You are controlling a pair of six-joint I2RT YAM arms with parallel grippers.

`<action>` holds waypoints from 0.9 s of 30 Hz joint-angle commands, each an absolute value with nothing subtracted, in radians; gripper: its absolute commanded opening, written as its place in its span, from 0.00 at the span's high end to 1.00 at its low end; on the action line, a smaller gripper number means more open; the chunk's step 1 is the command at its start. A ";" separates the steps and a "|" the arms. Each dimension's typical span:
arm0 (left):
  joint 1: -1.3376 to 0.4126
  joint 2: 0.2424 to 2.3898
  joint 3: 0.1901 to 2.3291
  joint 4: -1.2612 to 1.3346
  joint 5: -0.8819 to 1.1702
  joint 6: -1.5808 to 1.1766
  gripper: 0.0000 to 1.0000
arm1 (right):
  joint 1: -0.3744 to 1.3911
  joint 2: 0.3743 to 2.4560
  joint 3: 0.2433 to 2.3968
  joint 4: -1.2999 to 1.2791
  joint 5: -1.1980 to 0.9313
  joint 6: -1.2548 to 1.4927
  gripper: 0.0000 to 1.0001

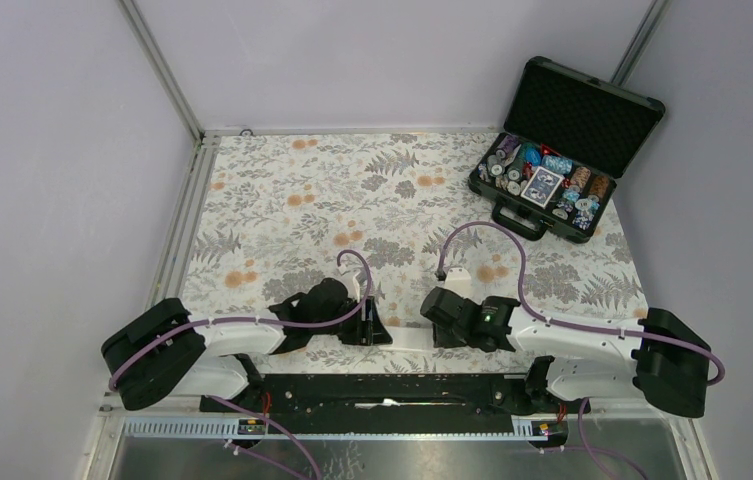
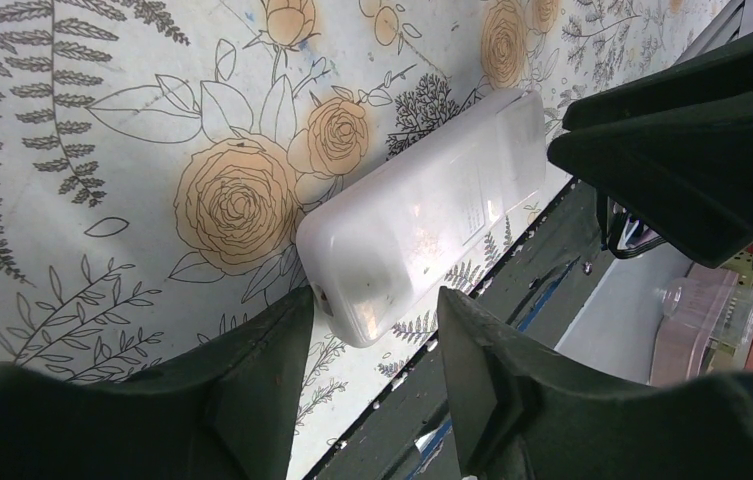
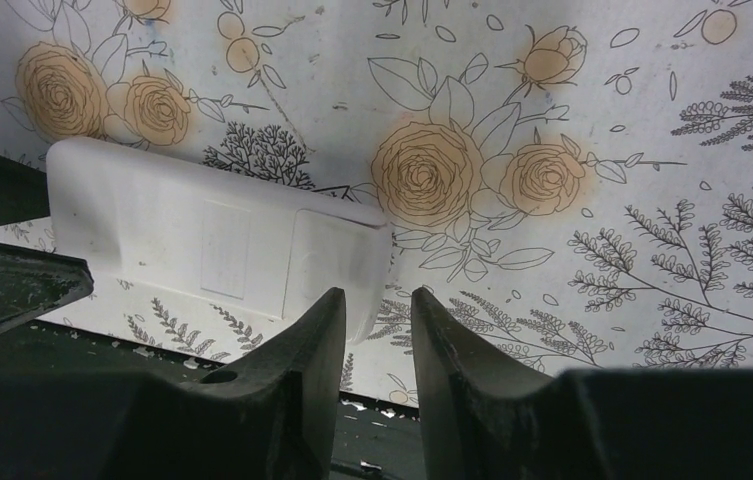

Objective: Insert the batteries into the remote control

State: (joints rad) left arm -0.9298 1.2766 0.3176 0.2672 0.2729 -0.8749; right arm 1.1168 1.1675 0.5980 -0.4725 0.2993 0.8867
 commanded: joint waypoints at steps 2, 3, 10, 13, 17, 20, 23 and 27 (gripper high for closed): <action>-0.940 1.287 0.278 0.183 0.255 -0.859 0.46 | 1.104 1.186 0.602 -0.463 0.357 0.925 0.64; -0.939 1.288 0.278 0.183 0.256 -0.858 0.46 | 1.105 1.187 0.601 -0.459 0.353 0.924 0.64; -0.939 1.300 0.281 0.187 0.257 -0.852 0.48 | 1.101 1.194 0.585 -0.423 0.337 0.925 0.66; -0.940 1.312 0.285 0.190 0.259 -0.850 0.52 | 1.100 1.200 0.583 -0.419 0.334 0.925 0.67; -0.940 1.328 0.288 0.196 0.263 -0.851 0.56 | 1.097 1.204 0.573 -0.399 0.323 0.923 0.67; -0.939 1.338 0.291 0.199 0.263 -0.852 0.57 | 1.096 1.208 0.563 -0.385 0.312 0.923 0.67; -0.939 1.345 0.294 0.200 0.264 -0.851 0.58 | 1.094 1.213 0.558 -0.379 0.307 0.919 0.68; -0.940 1.356 0.299 0.204 0.266 -0.853 0.59 | 1.094 1.213 0.545 -0.348 0.279 0.912 0.69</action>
State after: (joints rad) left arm -0.9302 1.3121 0.3164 0.2916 0.2829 -0.8734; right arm 1.1011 1.2049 0.5652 -0.3904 0.2943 0.8989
